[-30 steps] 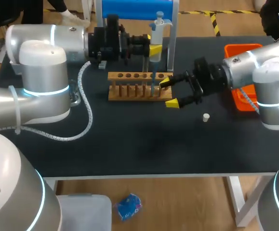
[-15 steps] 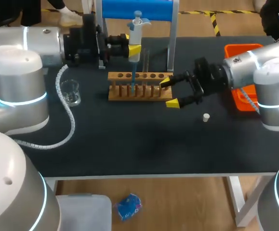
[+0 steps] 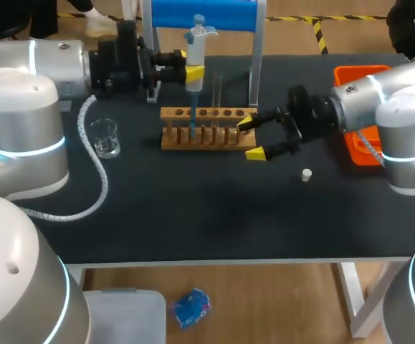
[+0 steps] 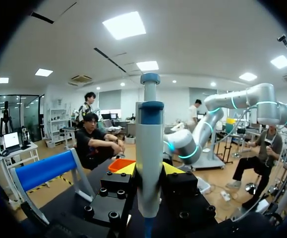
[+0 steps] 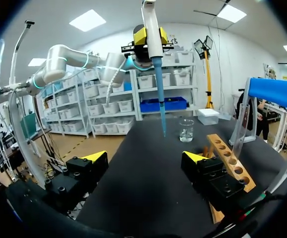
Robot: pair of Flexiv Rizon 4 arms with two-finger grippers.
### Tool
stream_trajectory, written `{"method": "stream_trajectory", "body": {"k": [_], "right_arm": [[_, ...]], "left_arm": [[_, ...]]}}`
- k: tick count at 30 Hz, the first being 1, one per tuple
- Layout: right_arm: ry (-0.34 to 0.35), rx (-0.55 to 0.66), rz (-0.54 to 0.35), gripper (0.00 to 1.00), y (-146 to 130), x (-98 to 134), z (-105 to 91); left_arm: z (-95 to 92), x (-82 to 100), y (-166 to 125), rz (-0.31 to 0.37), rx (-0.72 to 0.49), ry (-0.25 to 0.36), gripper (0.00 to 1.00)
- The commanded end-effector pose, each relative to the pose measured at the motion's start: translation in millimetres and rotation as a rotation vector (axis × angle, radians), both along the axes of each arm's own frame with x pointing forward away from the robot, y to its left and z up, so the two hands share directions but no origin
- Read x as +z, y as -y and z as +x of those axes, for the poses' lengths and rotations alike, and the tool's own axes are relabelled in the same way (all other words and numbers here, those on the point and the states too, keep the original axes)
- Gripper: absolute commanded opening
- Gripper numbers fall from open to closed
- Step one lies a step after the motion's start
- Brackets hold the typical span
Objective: Invert the test tube, pick up the pipette, mount the tip to pipette, aspirate from beaker and dispense into the tube, eject the tip, return the pipette, and cap with the stopper.
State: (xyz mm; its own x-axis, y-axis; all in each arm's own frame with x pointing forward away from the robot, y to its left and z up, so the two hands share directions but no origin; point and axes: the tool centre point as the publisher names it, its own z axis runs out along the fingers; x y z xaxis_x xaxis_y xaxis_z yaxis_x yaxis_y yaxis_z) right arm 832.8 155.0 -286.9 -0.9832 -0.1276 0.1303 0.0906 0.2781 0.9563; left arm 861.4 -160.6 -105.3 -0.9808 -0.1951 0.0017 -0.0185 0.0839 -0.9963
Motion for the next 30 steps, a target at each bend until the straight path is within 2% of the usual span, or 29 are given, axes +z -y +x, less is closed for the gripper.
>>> {"method": "stream_trajectory", "body": {"k": [1,7,12,16,19,30], "right_arm": [[0.015,-0.046,-0.060,1.00,-27.5,1.7,-4.5],[0.050,-0.116,-0.111,1.00,-61.6,-1.5,-11.5],[0.114,-0.193,-0.184,1.00,-88.8,-12.3,-19.5],[0.157,-0.247,-0.202,1.00,-103.0,-22.0,-22.5],[0.196,-0.266,-0.185,1.00,-111.5,-28.8,-21.2],[0.191,-0.251,-0.168,1.00,-113.7,-31.0,-20.4]], "left_arm": [[-2.5,5.3,-40.1,-0.013,0.010,-0.005,0.00],[4.0,6.0,-81.9,-0.032,0.075,0.007,0.00],[13.8,5.2,-114.3,-0.033,0.117,0.013,0.00],[20.7,3.7,-131.2,-0.026,0.140,0.011,0.00],[26.7,0.1,-141.0,-0.027,0.174,-0.006,0.00],[26.7,0.1,-141.0,-0.027,0.174,-0.006,0.00]]}}
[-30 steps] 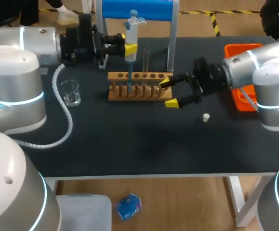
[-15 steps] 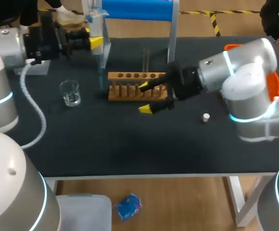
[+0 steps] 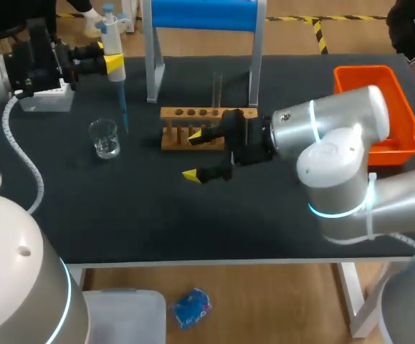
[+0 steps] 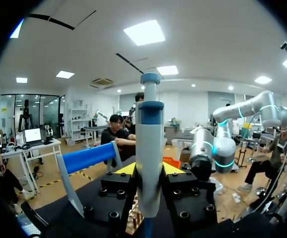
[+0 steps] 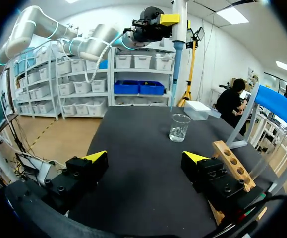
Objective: Invert the test tube, pick up the pipette, mount the tip to pipette, aspirate from beaker and dispense into the tube, eject the tip, return the pipette, and cap with the stopper.
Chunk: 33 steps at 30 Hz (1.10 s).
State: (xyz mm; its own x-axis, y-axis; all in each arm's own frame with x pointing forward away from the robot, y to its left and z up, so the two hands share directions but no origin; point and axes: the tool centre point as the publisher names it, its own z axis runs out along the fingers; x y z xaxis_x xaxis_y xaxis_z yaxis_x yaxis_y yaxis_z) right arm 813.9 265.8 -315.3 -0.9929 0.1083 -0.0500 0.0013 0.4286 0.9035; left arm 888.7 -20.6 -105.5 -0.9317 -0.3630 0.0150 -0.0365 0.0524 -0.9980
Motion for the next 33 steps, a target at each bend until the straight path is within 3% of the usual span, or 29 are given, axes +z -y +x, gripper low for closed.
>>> {"method": "stream_trajectory", "body": {"k": [1,7,18,33], "right_arm": [[0.011,-0.020,0.004,1.00,-2.8,-2.6,-1.5],[0.000,-0.019,0.014,1.00,-5.7,-5.8,1.5],[0.005,-0.064,-0.058,1.00,-47.0,-35.1,24.3],[-0.026,-0.113,-0.056,1.00,-91.8,-66.6,44.0]], "left_arm": [[-0.7,0.3,-1.0,0.000,-0.002,0.000,0.00],[-0.7,0.3,-1.0,0.000,-0.002,0.000,0.00],[27.4,-5.6,-27.3,-0.011,0.020,0.003,0.00],[33.7,-10.4,-44.3,-0.017,0.032,0.007,0.00]]}}
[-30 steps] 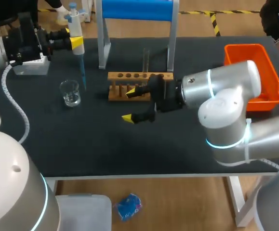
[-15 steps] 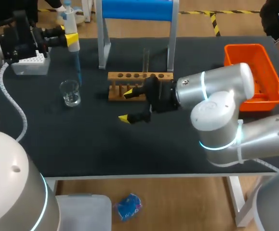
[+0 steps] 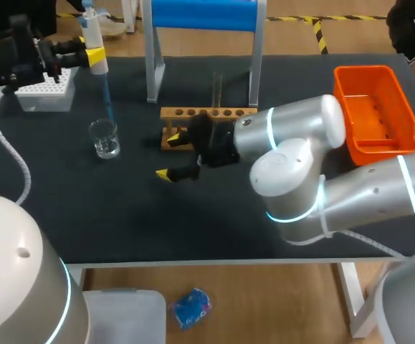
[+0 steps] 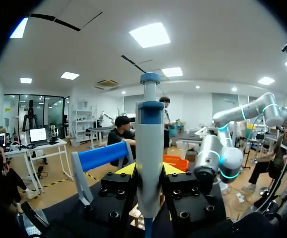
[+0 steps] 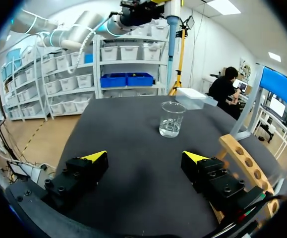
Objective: Invert the test tube, pick up the pipette, mount the tip to pipette, aspirate from beaker and dispense into the tube, eject the tip, return the pipette, and cap with the stopper.
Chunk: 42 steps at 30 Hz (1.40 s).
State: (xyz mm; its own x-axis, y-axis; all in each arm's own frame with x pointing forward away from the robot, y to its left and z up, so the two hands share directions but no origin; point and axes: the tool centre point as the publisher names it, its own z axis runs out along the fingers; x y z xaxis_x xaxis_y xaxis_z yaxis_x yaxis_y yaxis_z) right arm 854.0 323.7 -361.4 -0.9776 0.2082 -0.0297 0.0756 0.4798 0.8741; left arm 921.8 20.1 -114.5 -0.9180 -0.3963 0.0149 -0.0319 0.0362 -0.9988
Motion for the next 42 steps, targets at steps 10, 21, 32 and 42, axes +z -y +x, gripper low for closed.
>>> {"method": "stream_trajectory", "body": {"k": [10,21,32,42], "right_arm": [[-0.004,-0.006,0.011,1.00,-51.5,-31.2,15.3],[-0.001,-0.001,0.010,1.00,-52.3,-31.2,15.8],[-0.001,-0.001,0.010,1.00,-52.3,-31.2,15.8],[-0.001,-0.001,0.010,1.00,-52.3,-31.2,15.8]], "left_arm": [[7.8,-5.6,-9.1,-0.005,0.007,0.001,0.00],[20.6,-9.1,-13.7,-0.004,0.026,0.023,0.00],[25.2,-23.7,-21.5,0.016,0.077,0.064,0.00],[30.2,-40.7,-25.8,0.022,0.092,0.065,0.00]]}}
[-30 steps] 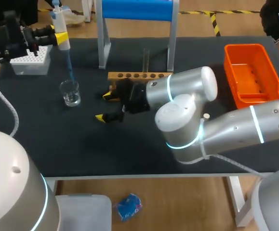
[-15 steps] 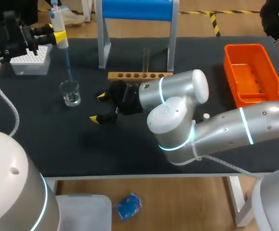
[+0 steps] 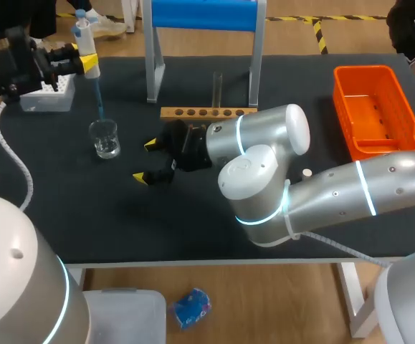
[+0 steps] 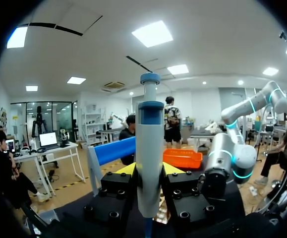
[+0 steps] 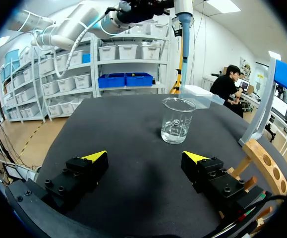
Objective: Invert the test tube, pick up the pipette, mount the tip to pipette, aspirate from beaker and dispense into the tube, eject the tip, return the pipette, and cap with the stopper.
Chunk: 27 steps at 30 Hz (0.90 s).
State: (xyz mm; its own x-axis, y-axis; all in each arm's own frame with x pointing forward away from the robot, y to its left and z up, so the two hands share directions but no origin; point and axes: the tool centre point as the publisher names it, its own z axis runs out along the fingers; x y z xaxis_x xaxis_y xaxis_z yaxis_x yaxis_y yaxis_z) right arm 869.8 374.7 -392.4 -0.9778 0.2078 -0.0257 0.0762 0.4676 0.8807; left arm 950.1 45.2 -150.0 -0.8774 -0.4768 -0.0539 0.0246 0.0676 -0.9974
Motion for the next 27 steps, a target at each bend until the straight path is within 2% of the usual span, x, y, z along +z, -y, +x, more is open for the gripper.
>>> {"method": "stream_trajectory", "body": {"k": [1,27], "right_arm": [[0.000,-0.002,-0.004,1.00,-1.3,-0.2,0.0],[0.000,-0.002,-0.004,1.00,-1.3,-0.2,0.0]], "left_arm": [[2.1,-6.5,-1.6,-0.014,0.002,0.004,0.00],[8.2,-42.0,-7.6,-0.022,0.030,-0.035,0.00]]}}
